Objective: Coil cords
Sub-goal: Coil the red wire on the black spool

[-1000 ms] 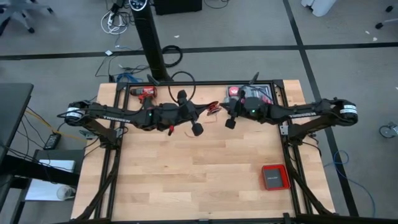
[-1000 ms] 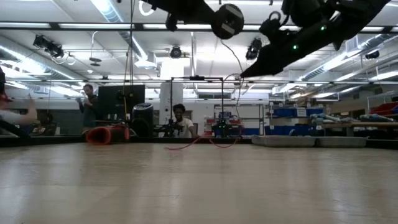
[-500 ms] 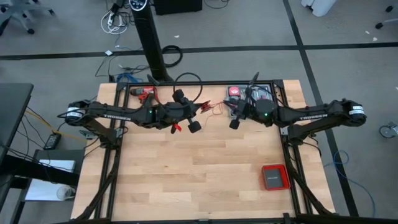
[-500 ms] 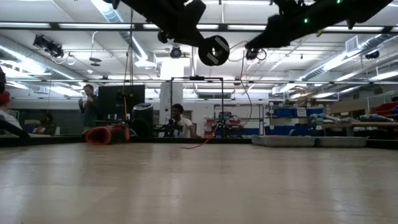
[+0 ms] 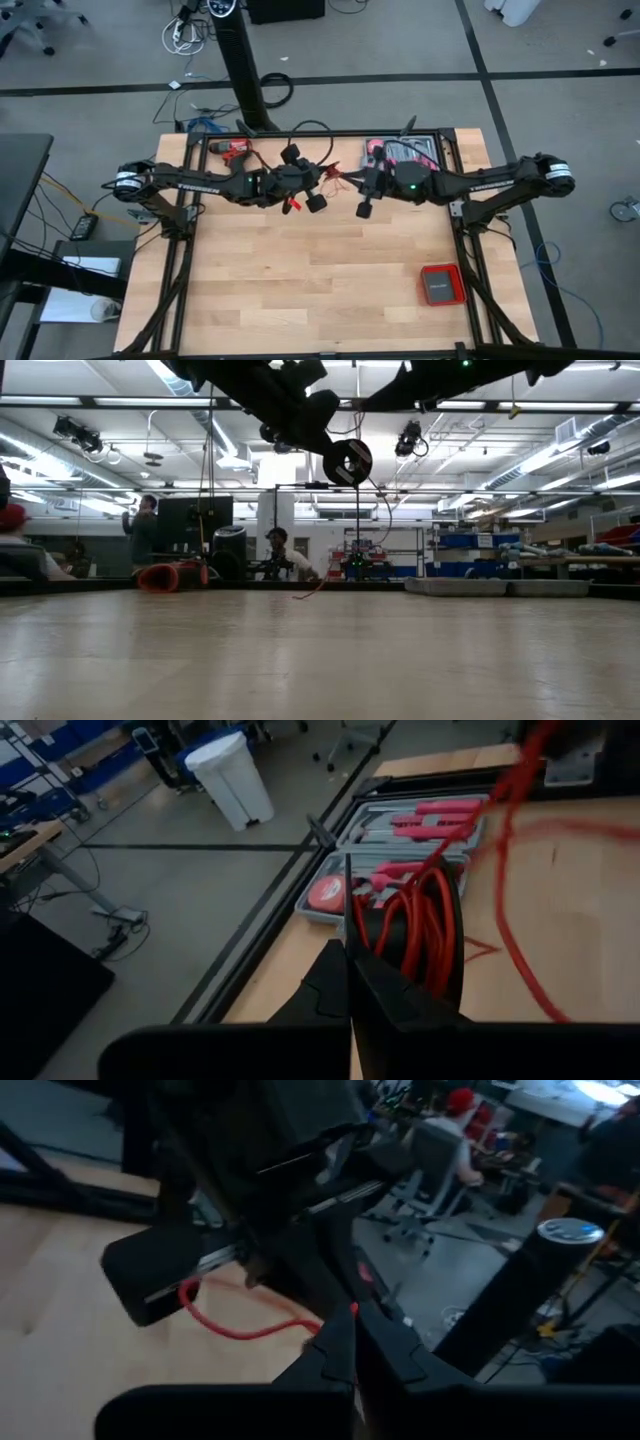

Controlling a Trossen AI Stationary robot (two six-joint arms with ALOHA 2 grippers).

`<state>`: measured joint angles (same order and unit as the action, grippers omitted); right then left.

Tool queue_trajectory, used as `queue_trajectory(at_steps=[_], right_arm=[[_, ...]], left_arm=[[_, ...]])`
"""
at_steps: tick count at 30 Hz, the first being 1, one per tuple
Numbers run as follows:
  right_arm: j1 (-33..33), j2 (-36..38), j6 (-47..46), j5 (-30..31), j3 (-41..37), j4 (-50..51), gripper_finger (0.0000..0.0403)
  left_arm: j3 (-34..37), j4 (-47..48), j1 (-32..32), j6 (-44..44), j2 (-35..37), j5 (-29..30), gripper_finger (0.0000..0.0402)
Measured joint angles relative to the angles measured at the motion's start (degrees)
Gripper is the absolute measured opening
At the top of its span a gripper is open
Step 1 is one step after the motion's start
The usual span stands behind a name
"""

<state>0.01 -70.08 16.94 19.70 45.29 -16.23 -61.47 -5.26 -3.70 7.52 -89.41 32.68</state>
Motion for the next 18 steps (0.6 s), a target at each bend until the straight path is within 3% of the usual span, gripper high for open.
queue_trajectory(at_steps=[6,18], right_arm=[[0.0,-3.6,-3.5,-3.7,4.2,5.6,0.0],[-0.1,-10.2,-3.4,-3.9,4.7,2.7,0.0]], left_arm=[[-0.5,1.8,0.5,-0.5,0.1,-0.8,0.0],[-0.7,-5.8,0.4,-3.2,0.2,-0.6,0.0]])
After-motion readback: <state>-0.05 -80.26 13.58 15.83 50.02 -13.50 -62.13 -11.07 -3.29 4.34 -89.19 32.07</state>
